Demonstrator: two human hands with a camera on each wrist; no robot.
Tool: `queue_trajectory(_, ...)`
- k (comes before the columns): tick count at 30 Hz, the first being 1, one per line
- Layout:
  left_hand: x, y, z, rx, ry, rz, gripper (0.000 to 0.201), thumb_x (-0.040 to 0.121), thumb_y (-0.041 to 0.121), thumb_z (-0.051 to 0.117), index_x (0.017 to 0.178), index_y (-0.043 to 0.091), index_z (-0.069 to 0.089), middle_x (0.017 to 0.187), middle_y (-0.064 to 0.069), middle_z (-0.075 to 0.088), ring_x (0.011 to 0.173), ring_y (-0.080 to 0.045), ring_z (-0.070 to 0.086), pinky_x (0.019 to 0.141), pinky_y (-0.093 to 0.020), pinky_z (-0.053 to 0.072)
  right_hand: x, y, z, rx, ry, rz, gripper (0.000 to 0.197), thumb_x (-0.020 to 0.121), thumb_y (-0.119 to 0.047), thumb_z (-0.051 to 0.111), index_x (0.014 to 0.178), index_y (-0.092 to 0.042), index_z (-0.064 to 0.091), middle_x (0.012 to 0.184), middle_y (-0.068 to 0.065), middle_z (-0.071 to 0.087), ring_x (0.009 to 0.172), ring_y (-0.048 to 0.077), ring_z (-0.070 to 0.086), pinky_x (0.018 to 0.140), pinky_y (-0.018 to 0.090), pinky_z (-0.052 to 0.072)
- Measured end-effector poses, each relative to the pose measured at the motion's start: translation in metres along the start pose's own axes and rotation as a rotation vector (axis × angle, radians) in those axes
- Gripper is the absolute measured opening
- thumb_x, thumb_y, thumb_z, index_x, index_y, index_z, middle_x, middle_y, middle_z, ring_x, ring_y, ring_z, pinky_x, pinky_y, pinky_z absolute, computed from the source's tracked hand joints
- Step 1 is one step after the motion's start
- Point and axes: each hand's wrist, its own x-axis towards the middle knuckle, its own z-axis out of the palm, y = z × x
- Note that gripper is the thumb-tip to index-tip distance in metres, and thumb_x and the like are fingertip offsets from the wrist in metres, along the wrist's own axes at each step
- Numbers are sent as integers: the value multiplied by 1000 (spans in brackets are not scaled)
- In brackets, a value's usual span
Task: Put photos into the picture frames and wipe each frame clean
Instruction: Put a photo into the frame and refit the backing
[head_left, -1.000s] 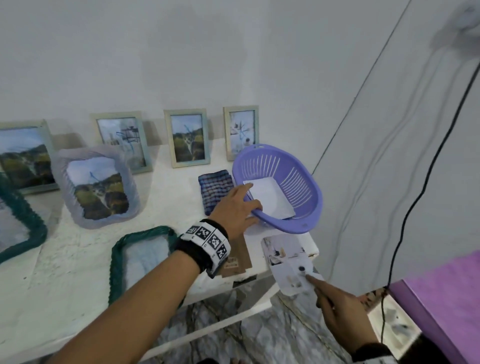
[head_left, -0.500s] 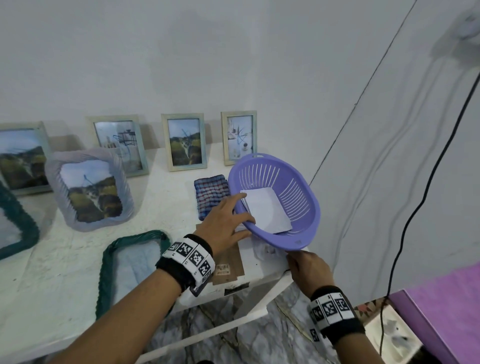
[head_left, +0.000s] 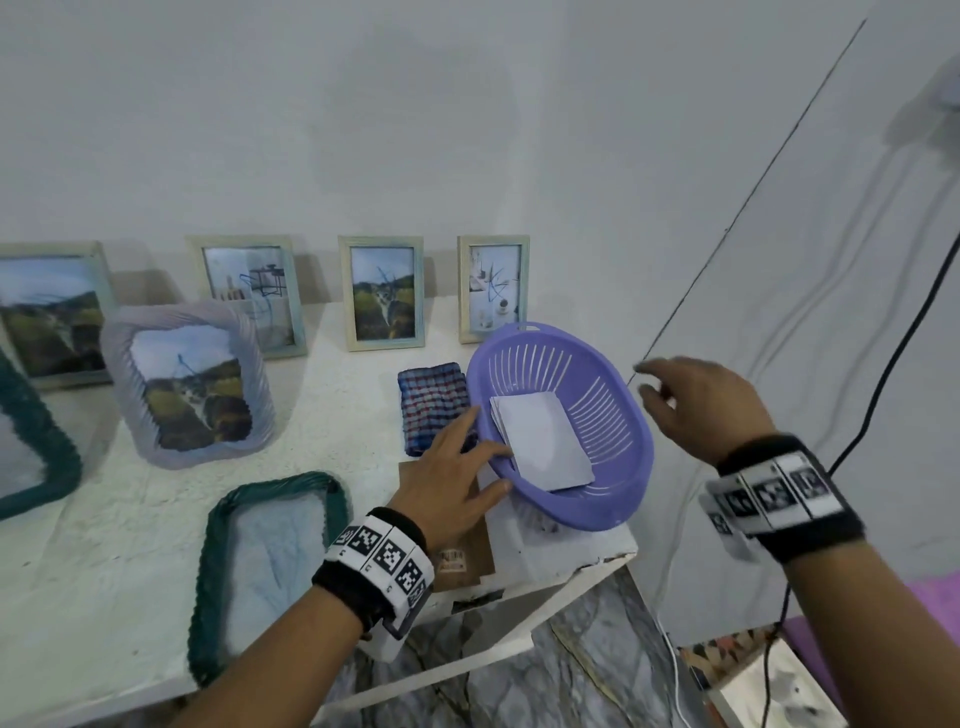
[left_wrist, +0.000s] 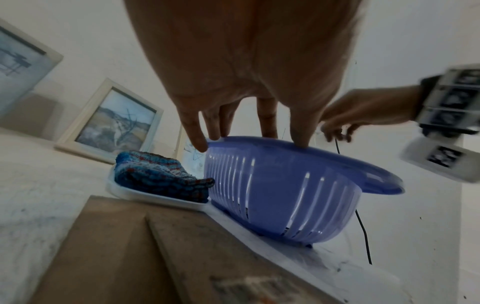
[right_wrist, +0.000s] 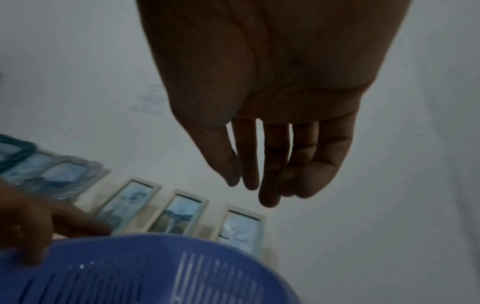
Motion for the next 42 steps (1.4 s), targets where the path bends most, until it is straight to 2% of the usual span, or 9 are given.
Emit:
queue_trajectory(7,0,-2,4,-4,26,4,36,93,50,53,124,33,54,161,1,9,146,-24,17,112,-44,34,103,-73,50,-324,-444,-283,48,90,-38,59,134,-23,50,131,3,56,120,23,52,94,36,45)
queue_trajectory(14,2,-3,4,20,28,5,56,83,67,32,120,33,56,161,-1,11,144,-27,22,107,-45,39,123,-73,125,-414,-574,-243,77,65,-51,81,127,-15,54,122,9,61,108,31,59,88,44,52)
queue_trajectory(23,2,-4,5,20,7,7,45,88,62,43,121,33,55,161,-2,11,143,-28,25,108,-46,38,127,-82,116,-390,-481,-147,69,86,-30,68,142,-16,30,134,14,51,128,39,41,102,54,36)
queue_trajectory(27,0,-7,-2,-46,42,8,45,91,58,42,128,35,53,159,0,19,141,-25,28,109,-44,38,122,-81,81,-136,-386,-143,32,89,-11,51,120,-20,52,120,9,59,112,33,53,92,40,45)
queue_trajectory(30,-2,-6,-18,-161,116,-2,46,91,53,42,128,29,55,148,0,38,134,-19,38,108,-42,40,110,-81,42,151,-266,-122,29,89,-5,45,107,-17,64,114,11,63,104,29,57,83,30,43)
queue_trajectory(34,-7,-1,-50,-333,316,-7,40,90,35,56,127,19,55,128,1,56,115,-11,54,99,-27,47,82,-93,-13,283,-40,-238,29,89,-4,47,106,-18,66,98,11,64,92,28,57,80,34,44)
queue_trajectory(37,-17,2,-74,-461,394,-44,42,92,32,61,130,17,53,123,7,60,109,-3,57,88,-8,44,53,-115,-41,462,74,-319,26,91,-5,50,106,-18,67,90,3,65,83,18,57,74,24,44)
queue_trajectory(39,-28,0,-90,-551,393,-51,38,90,33,60,125,17,56,116,10,64,101,-2,62,82,-11,49,36,-136,-45,618,47,-348,23,93,-8,52,105,-20,68,83,-3,63,77,11,56,67,16,42)
queue_trajectory(42,-53,-12,-110,-609,383,-60,22,91,33,62,107,17,64,100,5,70,92,-14,67,77,-31,57,22,-168,-31,825,-10,-369,22,94,-9,54,104,-22,68,82,0,66,80,12,60,69,23,48)
